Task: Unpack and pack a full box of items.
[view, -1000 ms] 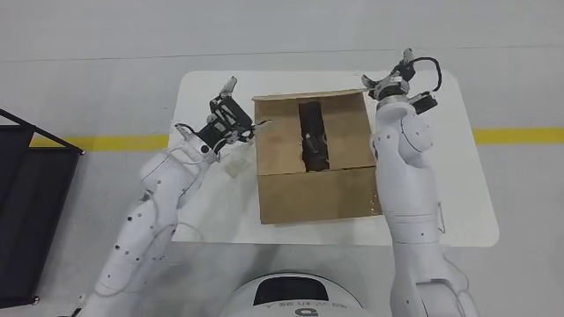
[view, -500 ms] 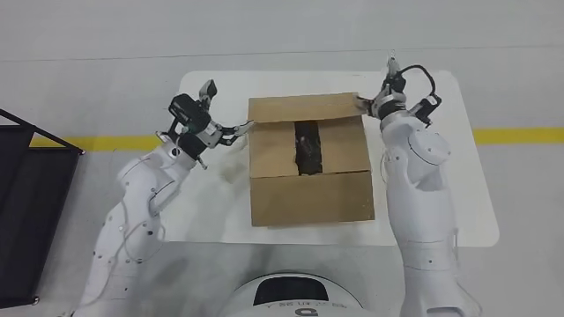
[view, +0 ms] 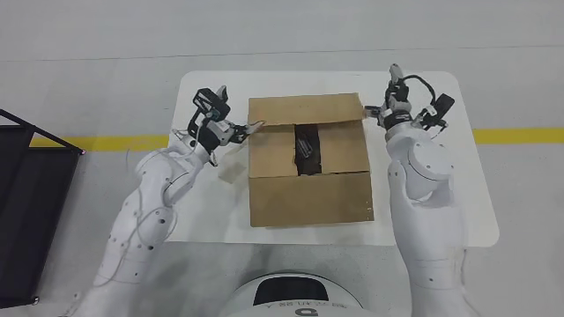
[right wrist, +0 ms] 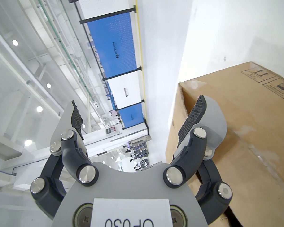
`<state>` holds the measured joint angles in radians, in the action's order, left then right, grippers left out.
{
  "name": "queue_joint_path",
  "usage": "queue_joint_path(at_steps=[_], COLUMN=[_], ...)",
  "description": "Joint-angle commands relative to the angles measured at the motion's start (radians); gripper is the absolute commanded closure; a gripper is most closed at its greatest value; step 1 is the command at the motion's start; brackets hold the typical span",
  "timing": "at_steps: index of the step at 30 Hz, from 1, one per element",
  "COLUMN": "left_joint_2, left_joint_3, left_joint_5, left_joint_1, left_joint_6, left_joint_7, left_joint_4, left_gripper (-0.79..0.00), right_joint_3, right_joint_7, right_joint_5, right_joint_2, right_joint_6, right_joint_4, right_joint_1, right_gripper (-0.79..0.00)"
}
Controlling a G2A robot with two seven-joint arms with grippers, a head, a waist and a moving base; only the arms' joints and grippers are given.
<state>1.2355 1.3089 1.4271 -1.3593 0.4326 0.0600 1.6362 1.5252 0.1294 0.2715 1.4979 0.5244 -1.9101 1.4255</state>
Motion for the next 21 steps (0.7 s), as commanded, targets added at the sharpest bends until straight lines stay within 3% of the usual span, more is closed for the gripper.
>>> queue_joint_path(at_steps=[1,11,16,21], left_joint_2=[0.003,0.006,0.011,0.012], left_joint_3=[-0.018,-0.040,-0.034,-0.040], left_joint_5=[-0.002,-0.046,-0.144,-0.171], left_joint_1=[0.014,0.027,0.044,0.060], left_joint_6=[-0.017,-0.012,-0.028,-0.024], left_joint_7=[0.023,0.008,0.037,0.039], left_joint_4=[-0.029,-0.113,-0.191,-0.200], left_gripper=[-0.785,-0.785,-0.785,-0.785], right_joint_3=[0.002,0.002,0.002,0.001], right_joint_7=[0.006,0.006,0.006,-0.010], right_joint_5=[0.020,0.020,0.020,0.028], right_joint_2=[0.001,0.001,0.001,0.001], right_joint_6=[-0.006,-0.006,-0.006,-0.002], right_joint_4=[-0.002,-0.002,-0.002,-0.002], right_joint_1=[0.000,0.000,0.000,0.007], right_gripper=[-0.785,-0.785,-0.785,-0.785])
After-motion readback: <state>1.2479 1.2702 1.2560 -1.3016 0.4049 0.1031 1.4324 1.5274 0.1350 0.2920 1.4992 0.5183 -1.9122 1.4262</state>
